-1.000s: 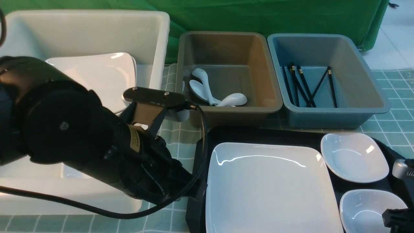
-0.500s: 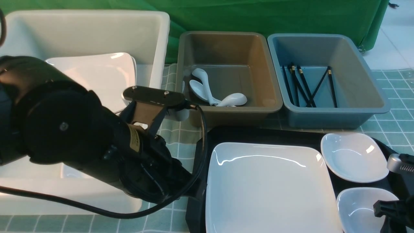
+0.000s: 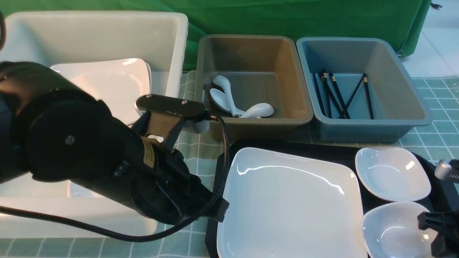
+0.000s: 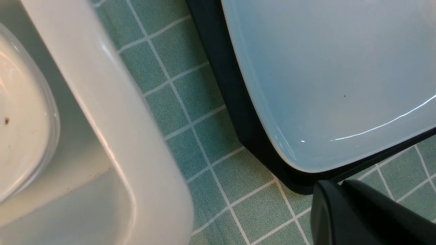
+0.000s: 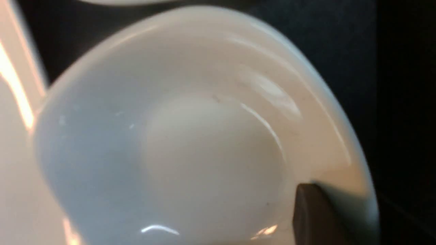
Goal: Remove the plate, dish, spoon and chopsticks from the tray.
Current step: Use the right arm to grab a small plate from the dinner plate
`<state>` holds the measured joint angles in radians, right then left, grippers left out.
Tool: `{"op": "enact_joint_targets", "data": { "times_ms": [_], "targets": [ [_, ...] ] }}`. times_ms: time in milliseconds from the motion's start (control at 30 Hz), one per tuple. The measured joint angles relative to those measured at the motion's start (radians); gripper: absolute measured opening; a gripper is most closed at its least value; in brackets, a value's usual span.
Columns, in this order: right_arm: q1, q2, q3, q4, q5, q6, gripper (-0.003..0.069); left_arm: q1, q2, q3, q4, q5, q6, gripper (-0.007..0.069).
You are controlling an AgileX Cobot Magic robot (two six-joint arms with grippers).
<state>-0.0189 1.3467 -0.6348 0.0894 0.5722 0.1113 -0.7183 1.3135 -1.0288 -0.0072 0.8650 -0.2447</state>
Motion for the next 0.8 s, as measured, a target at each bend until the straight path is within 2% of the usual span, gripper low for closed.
{"op": "enact_joint_targets", "data": {
  "times_ms": [200,533,600,700,800],
  "targets": [
    [0.002,-0.128,-0.018,0.025,0.04,-0.024,0.009,0.0,0.0,0.0,0.026,0.0,-0.021,0.0009],
    [0.002,-0.148,-0.071,0.043,0.087,-0.089,0.0069,0.0,0.0,0.0,0.164,0.0,-0.105,0.0009],
    [0.002,-0.148,-0.077,0.082,0.084,-0.12,0.0069,0.005,0.0,0.0,0.206,0.003,-0.142,0.0009],
    [0.002,-0.15,-0.081,0.116,0.083,-0.143,0.0069,0.035,0.0,0.0,0.21,0.008,-0.153,0.0009],
    [0.002,-0.151,-0.112,0.128,0.097,-0.156,0.0069,0.127,-0.002,0.0,0.206,0.016,-0.156,0.0009]
  ]
}}
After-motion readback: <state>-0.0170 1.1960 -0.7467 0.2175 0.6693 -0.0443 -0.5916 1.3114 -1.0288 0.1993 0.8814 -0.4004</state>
